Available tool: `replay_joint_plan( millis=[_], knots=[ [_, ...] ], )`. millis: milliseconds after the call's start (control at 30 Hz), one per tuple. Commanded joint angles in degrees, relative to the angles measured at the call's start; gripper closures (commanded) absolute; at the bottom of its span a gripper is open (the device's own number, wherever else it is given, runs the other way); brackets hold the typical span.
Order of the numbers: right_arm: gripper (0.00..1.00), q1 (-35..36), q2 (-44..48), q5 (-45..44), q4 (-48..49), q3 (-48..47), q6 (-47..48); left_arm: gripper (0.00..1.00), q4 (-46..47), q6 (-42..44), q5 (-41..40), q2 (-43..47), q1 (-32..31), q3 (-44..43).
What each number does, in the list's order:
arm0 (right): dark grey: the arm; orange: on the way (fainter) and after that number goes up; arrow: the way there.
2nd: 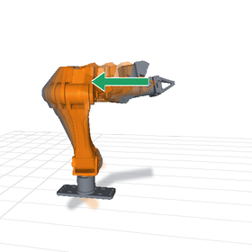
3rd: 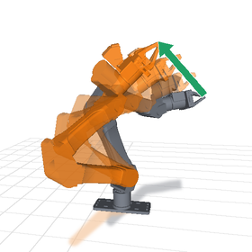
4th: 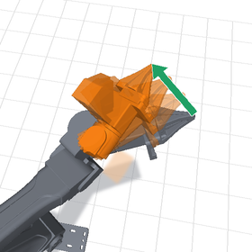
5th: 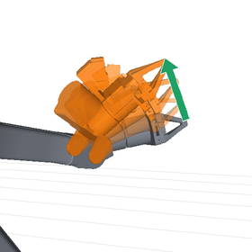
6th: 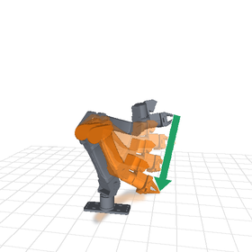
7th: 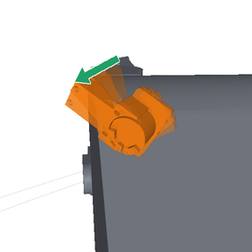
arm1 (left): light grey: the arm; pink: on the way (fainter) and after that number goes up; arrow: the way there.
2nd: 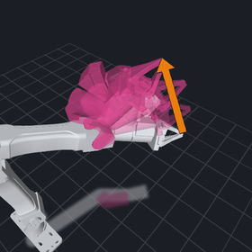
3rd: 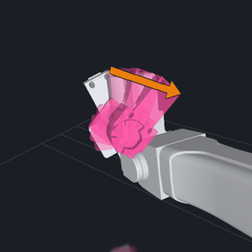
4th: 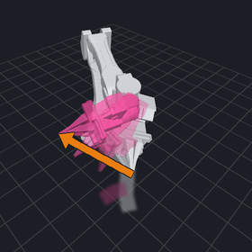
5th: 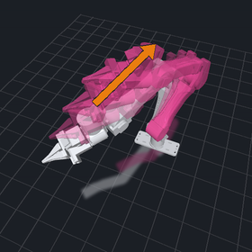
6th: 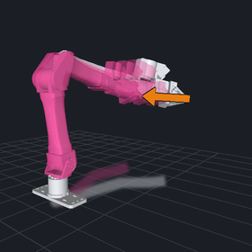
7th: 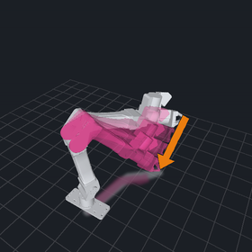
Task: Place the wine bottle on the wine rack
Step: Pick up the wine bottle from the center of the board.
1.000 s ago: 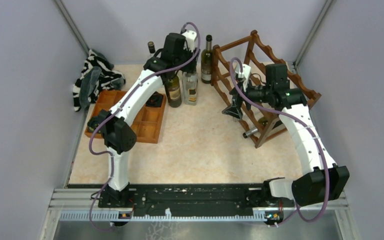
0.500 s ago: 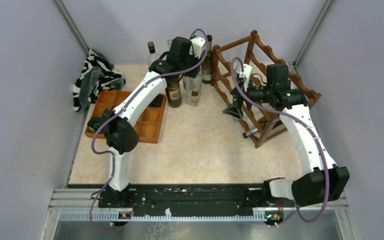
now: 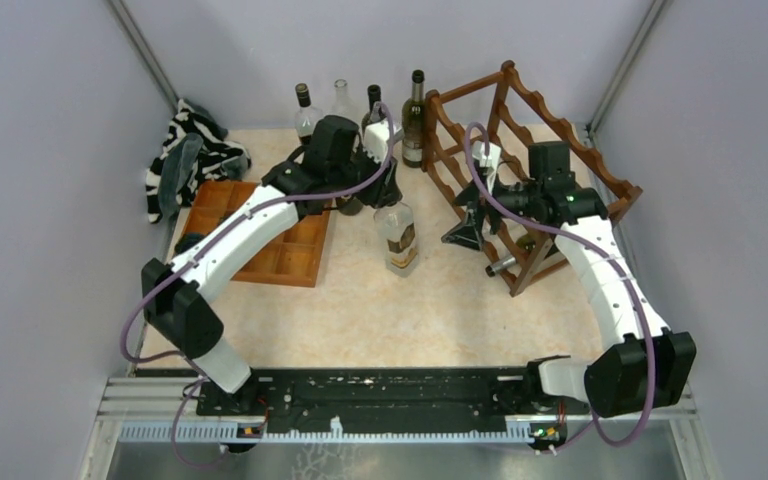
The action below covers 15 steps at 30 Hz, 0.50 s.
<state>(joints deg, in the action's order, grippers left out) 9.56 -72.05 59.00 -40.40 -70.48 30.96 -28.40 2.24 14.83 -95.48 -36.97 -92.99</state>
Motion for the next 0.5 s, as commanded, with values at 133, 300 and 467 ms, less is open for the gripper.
replay_joint_plan(
  millis=[133,300,467],
  knots=[
    [0.02,2.1,0.6,7.2,1.6,1.0,3.9,1.00,13.4,-6.7,10.6,10.8,0.3,7.1],
    [0.02,4.2,-0.1,7.7,0.8,1.9,6.9,1.00,17.9,-8.7,14.5,14.4,0.4,12.4],
    [0.02,6.9,-1.1,4.1,0.4,2.0,9.4,1.00,21.0,-8.9,17.5,17.4,0.4,17.8]
  ],
)
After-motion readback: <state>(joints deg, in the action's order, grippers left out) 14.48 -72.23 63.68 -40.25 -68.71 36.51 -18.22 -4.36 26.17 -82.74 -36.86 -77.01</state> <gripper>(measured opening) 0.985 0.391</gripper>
